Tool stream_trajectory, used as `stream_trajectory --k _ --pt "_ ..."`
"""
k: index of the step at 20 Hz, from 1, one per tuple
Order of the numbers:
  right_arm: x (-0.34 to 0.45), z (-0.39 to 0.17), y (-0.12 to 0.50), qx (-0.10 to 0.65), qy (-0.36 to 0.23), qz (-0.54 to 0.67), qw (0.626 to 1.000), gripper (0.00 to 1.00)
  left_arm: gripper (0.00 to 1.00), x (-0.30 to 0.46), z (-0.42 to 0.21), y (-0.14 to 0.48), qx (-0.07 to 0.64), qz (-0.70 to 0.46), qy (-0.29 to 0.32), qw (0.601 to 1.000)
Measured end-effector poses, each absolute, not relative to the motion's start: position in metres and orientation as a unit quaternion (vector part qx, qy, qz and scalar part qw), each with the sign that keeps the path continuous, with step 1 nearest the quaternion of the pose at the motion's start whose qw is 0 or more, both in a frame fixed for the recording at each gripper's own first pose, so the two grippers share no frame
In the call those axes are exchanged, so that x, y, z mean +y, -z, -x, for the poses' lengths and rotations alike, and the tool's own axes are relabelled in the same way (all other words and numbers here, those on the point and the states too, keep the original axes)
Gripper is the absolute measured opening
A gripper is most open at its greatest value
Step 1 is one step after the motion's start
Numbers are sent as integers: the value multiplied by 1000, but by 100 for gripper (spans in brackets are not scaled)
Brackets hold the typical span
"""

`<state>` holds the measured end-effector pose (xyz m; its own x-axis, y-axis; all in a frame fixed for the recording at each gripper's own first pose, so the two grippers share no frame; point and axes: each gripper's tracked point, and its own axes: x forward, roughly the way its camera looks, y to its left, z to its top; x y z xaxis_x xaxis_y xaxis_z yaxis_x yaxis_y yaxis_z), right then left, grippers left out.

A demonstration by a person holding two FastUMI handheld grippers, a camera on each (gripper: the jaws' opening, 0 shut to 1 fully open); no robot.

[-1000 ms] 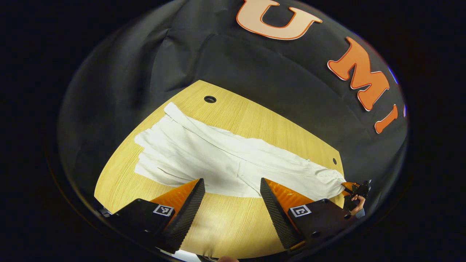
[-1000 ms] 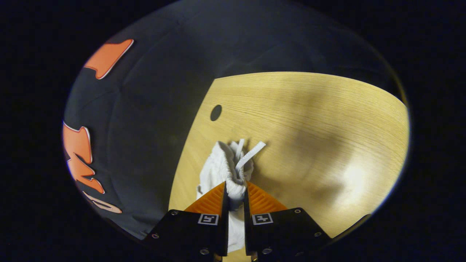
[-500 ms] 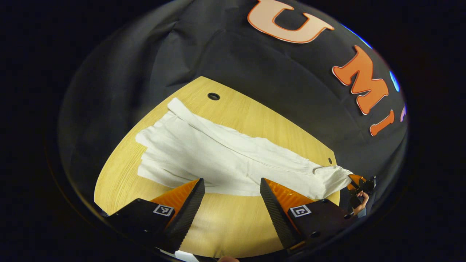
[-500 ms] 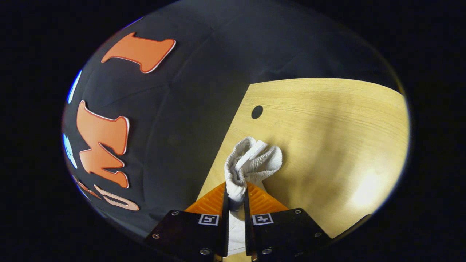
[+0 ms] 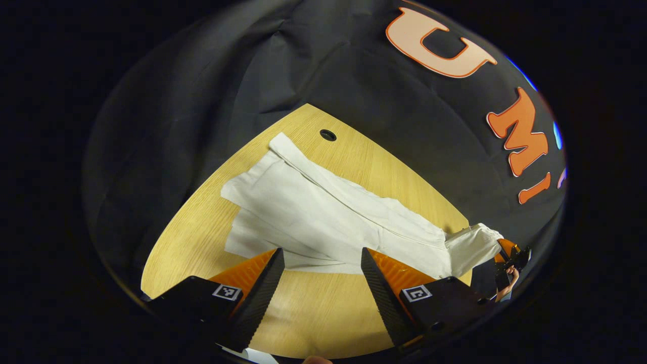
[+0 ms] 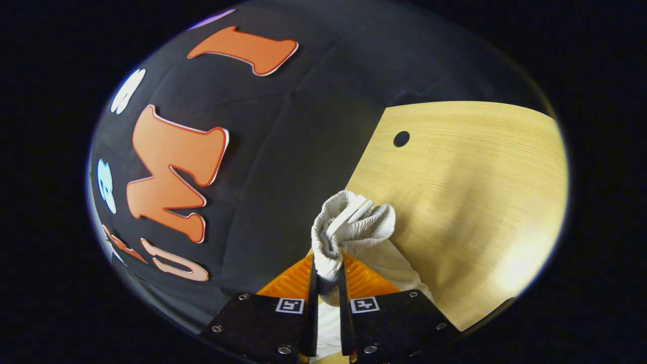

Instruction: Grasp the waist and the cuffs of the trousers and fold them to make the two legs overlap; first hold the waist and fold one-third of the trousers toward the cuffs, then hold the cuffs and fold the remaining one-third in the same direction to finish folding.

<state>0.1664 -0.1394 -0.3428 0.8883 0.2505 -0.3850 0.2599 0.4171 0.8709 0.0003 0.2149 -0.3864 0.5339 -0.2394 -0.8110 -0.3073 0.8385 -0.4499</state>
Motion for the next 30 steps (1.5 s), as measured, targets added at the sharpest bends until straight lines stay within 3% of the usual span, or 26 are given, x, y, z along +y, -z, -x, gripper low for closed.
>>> stream_trajectory --k 4,11,15,18,22,23,24,25,30 --pt "-142 -163 342 242 -18 -525 816 19 96 226 -2 399 485 283 -14 827" --pt "-149 -156 340 283 -47 -485 826 19 99 250 1 415 494 313 -13 811" --pt "-144 -152 343 311 -67 -465 826 33 100 253 3 421 502 329 -12 799" --pt "-154 -151 336 309 -81 -465 825 55 99 254 4 423 505 347 -14 790" --pt "-151 -126 322 299 -74 -455 835 64 97 258 6 425 503 396 -28 767" --pt "-153 -125 322 296 -71 -452 838 55 96 258 6 427 503 407 -36 762" --pt "-154 -128 324 294 -66 -449 841 77 100 258 6 428 502 420 -43 755" --pt "-158 -128 325 293 -61 -447 843 69 100 260 6 429 499 433 -48 749" --pt "-164 -125 328 285 -51 -453 843 73 100 270 7 442 498 466 -77 727"
